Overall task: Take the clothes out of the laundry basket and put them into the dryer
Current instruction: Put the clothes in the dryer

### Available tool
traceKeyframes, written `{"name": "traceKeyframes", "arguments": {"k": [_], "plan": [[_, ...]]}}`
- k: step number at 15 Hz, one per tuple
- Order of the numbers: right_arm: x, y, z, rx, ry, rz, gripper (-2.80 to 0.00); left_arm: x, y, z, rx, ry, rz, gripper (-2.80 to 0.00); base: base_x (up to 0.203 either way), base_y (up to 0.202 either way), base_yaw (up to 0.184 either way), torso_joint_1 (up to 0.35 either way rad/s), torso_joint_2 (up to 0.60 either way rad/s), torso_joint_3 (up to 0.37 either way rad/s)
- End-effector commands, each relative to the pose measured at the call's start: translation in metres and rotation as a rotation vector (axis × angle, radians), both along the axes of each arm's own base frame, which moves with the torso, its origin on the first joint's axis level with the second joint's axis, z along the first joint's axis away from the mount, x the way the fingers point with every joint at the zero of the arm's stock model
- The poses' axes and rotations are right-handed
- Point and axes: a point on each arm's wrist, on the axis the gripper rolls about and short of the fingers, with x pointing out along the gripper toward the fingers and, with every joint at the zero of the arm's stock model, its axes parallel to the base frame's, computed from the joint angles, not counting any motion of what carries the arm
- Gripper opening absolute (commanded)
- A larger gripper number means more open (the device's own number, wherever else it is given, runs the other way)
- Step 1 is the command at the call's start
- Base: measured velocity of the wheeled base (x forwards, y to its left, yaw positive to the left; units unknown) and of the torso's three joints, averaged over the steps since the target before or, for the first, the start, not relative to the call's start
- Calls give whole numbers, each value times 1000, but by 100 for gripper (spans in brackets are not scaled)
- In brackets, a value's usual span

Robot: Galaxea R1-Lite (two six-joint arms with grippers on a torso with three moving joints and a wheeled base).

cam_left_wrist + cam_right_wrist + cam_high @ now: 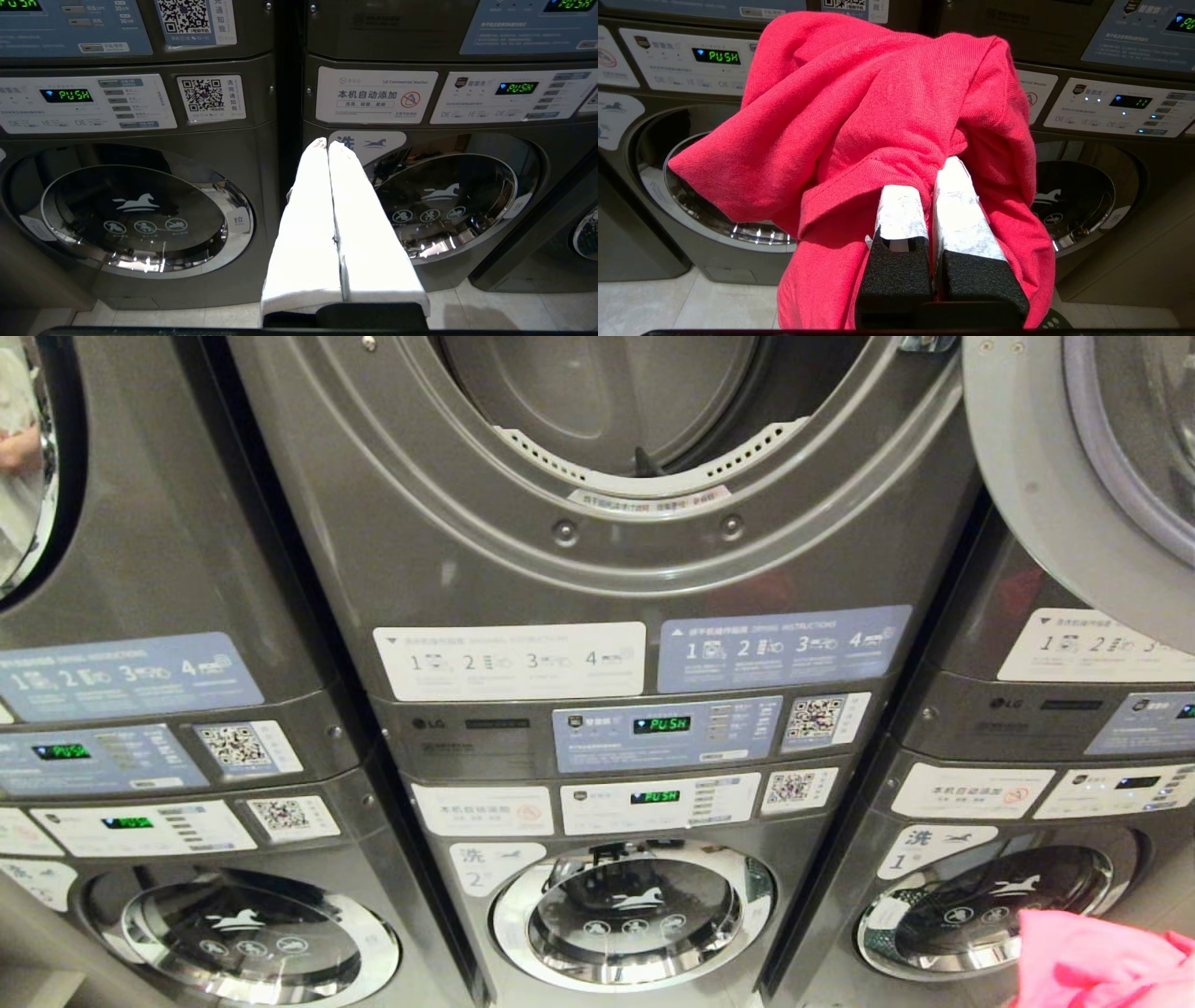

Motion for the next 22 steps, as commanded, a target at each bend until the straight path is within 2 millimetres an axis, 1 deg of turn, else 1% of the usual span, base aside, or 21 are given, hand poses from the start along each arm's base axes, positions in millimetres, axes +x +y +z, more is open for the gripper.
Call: {"name": "traceKeyframes", "arguments": {"k": [1,13,22], "plan": [[0,0,0,-1,1,0,-280,0,0,0,0,0,1,-280,197,0,0,2,2,-2],[0,0,0,1,1,-2,-280,0,0,0,0,0,1,-280,190,0,-1,3,3,3],[0,0,0,1,0,0,-280,0,0,0,0,0,1,-280,6,0,0,2,2,0]]}}
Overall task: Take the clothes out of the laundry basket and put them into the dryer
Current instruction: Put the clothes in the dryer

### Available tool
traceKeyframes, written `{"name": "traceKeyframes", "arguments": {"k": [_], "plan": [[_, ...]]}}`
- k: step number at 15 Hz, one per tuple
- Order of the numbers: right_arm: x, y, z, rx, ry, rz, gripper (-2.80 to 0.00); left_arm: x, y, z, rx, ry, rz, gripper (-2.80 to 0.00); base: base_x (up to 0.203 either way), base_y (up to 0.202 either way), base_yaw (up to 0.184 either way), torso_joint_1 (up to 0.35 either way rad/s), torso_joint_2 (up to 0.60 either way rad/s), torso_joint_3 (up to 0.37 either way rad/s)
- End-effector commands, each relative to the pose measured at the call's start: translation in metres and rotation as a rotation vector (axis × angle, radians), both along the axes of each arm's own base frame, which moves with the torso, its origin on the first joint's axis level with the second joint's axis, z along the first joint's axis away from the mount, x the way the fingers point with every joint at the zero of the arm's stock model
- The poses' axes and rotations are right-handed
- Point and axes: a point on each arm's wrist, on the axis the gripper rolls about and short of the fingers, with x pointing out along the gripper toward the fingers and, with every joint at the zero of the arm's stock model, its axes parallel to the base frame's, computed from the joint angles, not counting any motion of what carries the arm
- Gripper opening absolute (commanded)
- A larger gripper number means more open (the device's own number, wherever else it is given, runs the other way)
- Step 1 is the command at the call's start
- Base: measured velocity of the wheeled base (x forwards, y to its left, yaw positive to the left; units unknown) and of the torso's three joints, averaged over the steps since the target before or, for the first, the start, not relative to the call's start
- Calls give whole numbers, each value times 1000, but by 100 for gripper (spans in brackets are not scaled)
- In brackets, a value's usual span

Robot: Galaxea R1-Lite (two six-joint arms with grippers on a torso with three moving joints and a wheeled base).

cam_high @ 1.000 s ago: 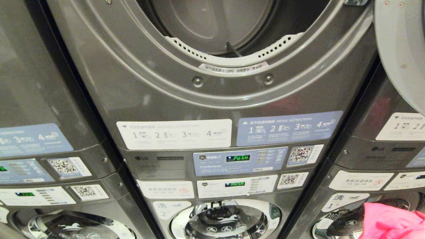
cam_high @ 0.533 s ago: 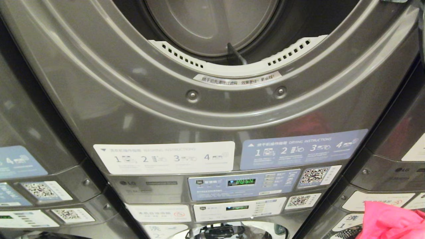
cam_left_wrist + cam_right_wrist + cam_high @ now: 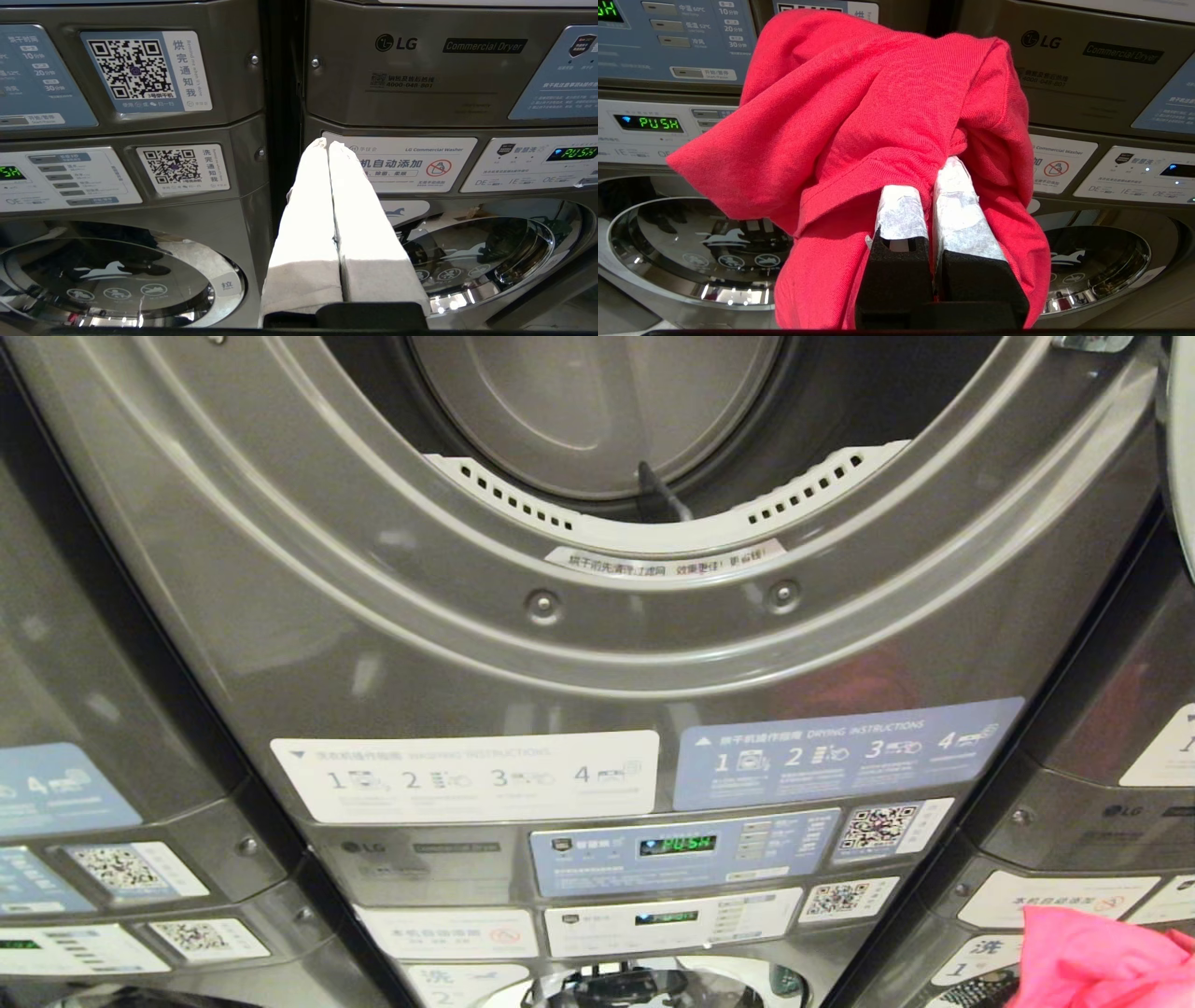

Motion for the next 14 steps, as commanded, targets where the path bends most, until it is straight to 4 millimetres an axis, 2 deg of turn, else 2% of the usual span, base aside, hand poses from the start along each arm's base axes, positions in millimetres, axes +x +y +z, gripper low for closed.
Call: {"name": "traceKeyframes", "arguments": {"k": [1,4,14], "plan": [[0,0,0,-2,0,1,-280,0,0,0,0,0,0,-280,0,0,0,0,0,0],[0,0,0,-2,0,1,-280,0,0,0,0,0,0,-280,2,35,-3,2,0,1],[0,0,0,-2,0,1,-280,0,0,0,0,0,0,-280,0,191,-1,3,0,1]]}}
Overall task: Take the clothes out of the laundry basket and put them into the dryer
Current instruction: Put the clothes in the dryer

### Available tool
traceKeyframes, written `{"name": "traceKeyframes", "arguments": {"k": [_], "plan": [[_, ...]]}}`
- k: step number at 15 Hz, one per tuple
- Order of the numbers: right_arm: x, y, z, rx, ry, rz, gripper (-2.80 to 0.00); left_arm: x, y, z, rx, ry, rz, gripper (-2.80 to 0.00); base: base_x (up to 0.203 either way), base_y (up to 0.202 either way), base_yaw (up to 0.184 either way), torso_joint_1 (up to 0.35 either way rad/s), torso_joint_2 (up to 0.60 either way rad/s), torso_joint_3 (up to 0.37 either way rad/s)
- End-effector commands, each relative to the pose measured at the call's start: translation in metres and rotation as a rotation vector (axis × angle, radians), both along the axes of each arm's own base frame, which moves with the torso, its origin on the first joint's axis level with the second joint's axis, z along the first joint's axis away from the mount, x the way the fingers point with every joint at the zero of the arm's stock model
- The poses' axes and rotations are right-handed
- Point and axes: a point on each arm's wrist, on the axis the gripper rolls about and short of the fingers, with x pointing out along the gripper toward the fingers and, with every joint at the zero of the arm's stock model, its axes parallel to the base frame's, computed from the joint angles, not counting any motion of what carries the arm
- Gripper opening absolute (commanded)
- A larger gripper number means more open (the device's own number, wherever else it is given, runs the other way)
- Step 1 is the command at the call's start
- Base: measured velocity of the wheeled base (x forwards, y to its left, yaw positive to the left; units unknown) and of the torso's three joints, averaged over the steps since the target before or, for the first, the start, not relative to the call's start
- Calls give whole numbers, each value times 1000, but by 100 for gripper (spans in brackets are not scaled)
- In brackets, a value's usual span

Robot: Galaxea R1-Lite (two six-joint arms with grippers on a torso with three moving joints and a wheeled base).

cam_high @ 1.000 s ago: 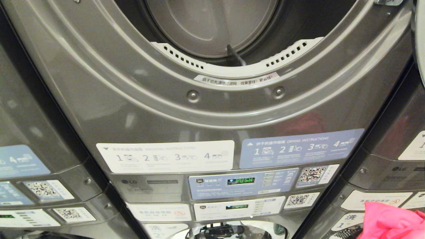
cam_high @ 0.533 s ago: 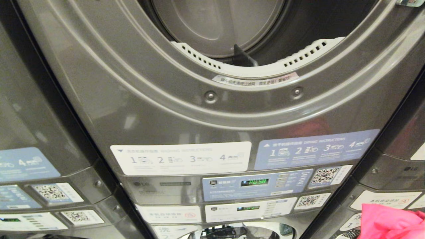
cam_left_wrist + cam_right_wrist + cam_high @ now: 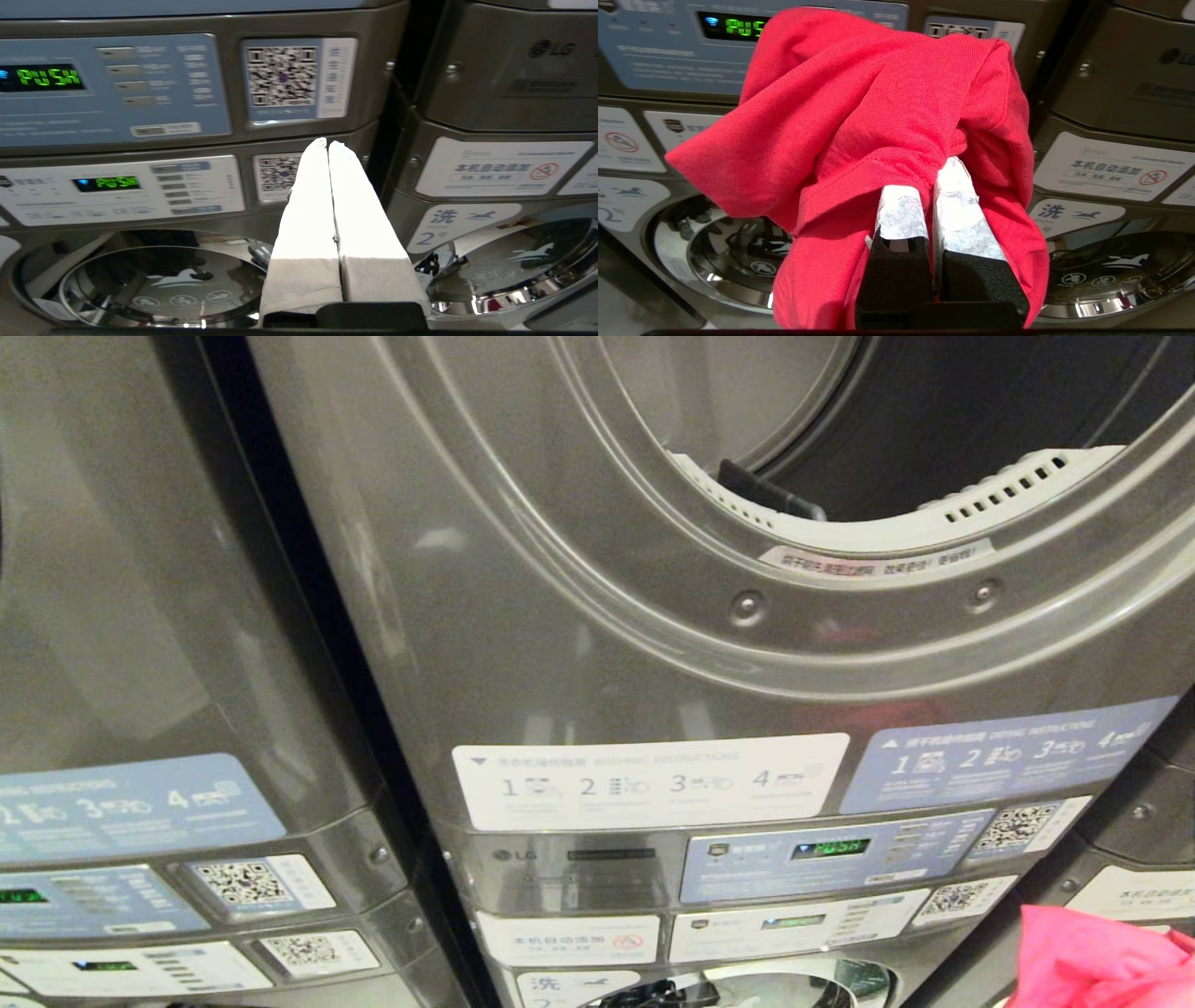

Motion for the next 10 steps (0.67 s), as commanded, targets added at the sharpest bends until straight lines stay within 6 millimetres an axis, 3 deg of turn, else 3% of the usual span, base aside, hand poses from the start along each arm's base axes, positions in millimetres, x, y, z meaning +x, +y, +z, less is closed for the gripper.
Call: {"name": "traceKeyframes", "arguments": {"k": [1,6,10], "plan": [[0,0,0,-1,0,1,-280,0,0,0,0,-1,0,-280,0,196,-1,2,0,0],[0,0,0,11,-4,5,-280,0,0,0,0,-1,0,-280,0,179,-1,1,1,2],[0,0,0,-12,-5,19,-280,0,0,0,0,-1,0,-280,0,17,1,3,-1,2]]}}
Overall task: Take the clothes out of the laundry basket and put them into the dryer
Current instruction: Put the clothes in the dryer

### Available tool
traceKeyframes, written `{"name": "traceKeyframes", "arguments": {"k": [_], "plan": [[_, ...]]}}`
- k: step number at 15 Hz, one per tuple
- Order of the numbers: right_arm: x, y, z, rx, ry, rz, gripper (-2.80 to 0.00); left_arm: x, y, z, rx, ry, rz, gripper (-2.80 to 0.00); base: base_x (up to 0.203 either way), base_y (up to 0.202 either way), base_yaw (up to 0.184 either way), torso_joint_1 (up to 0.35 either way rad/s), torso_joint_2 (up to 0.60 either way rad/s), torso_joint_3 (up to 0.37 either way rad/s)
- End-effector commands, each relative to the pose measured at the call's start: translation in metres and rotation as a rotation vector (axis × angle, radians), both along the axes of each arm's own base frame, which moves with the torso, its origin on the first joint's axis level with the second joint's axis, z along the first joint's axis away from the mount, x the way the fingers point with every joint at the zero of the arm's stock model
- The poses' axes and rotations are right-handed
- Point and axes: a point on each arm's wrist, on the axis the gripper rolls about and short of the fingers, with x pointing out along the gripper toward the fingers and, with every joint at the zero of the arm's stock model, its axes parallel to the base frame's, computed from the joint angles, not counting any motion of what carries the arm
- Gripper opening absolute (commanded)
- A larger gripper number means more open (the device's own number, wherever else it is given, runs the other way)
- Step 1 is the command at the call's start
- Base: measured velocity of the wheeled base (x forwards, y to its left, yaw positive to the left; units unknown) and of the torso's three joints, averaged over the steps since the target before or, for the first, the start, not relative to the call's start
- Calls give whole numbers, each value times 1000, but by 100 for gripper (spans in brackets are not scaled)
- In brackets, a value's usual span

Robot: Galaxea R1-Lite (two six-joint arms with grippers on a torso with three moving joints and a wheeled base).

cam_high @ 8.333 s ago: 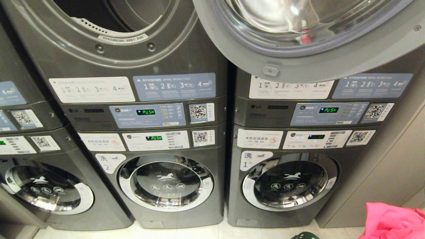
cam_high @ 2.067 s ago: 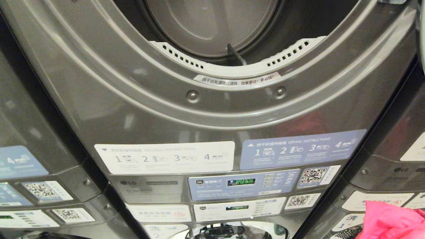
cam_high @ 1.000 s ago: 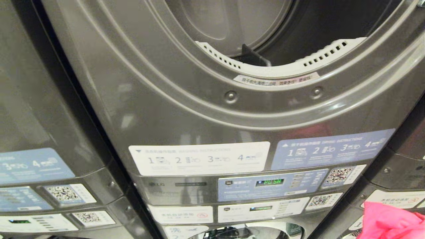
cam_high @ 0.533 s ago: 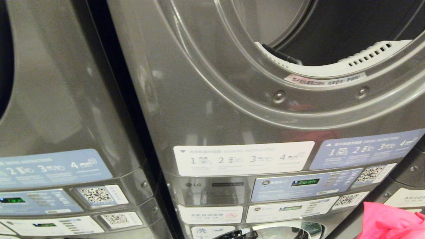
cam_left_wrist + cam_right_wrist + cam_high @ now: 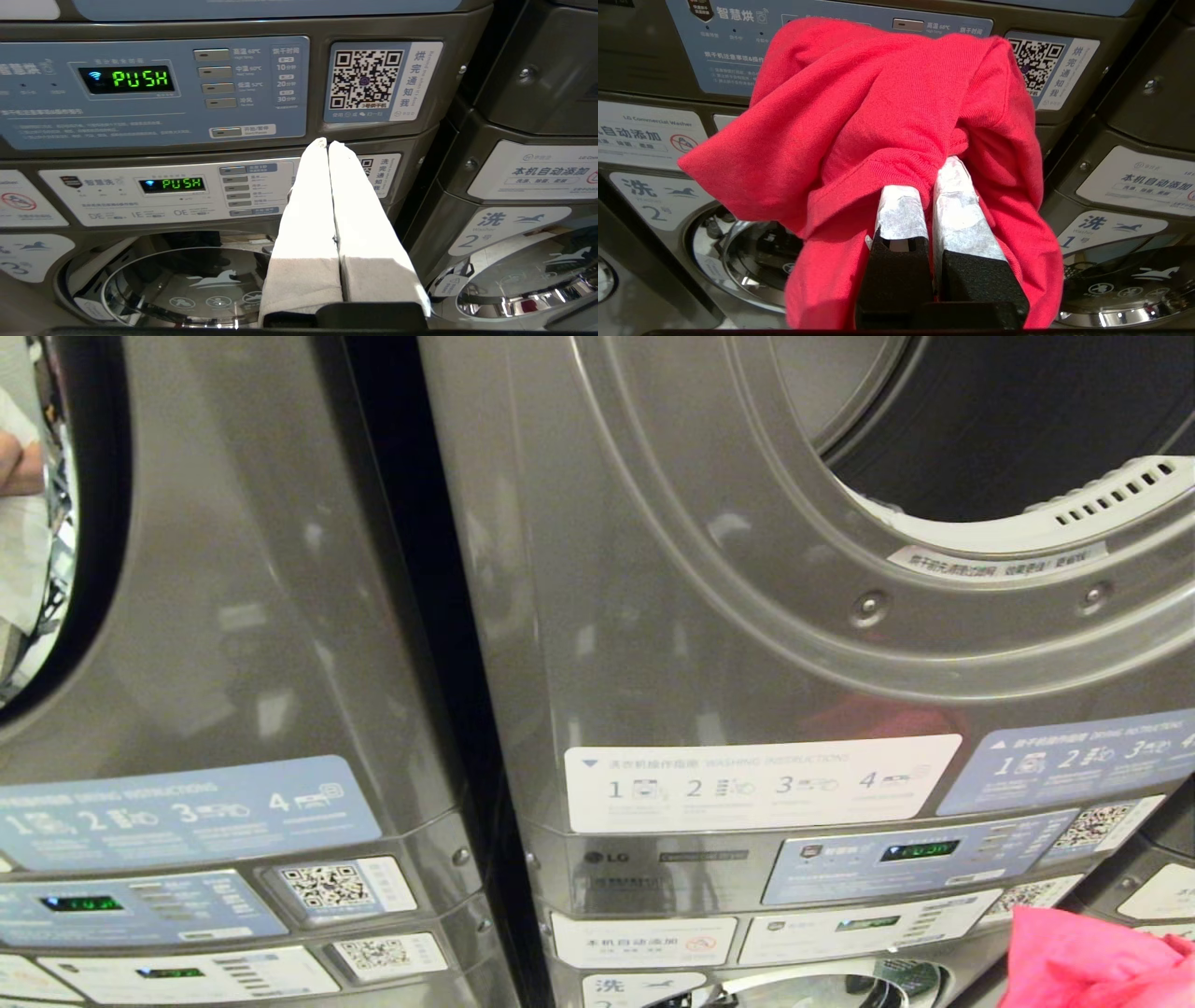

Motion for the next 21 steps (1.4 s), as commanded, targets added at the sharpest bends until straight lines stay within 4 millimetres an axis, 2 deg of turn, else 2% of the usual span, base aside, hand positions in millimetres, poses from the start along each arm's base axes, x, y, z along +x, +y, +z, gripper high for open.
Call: {"name": "traceKeyframes", "arguments": {"k": [1,3,5,7,9,13,15,17,19,21], "plan": [[-1,0,3,-22,-14,2,-280,0,0,0,0,0,-1,-280,0,0,0,0,0,0],[-8,0,27,-59,-104,12,-280,0,0,0,0,0,-1,-280,0,0,0,0,0,0],[-19,2,74,-71,-195,78,-280,0,0,0,0,0,-1,-280,0,0,0,0,0,0],[-10,4,138,-82,-207,154,-280,0,0,0,0,0,-1,-280,0,0,0,0,0,0],[12,5,210,-94,-241,217,-280,0,0,0,1,0,-1,-280,0,0,0,0,0,0],[84,6,320,-110,-302,273,-280,0,0,0,3,0,-1,-280,0,0,0,0,0,0],[129,6,352,-110,-300,248,-280,0,0,0,3,0,-1,-280,0,0,0,0,0,0],[174,9,367,-107,-285,243,-280,0,0,0,3,0,-1,-280,0,0,0,0,0,0],[214,17,370,-98,-256,263,-280,0,0,0,3,0,-1,-280,0,0,0,0,0,0],[243,43,370,-74,-241,296,-280,0,0,0,3,0,-1,-280,0,0,0,0,0,0]]}}
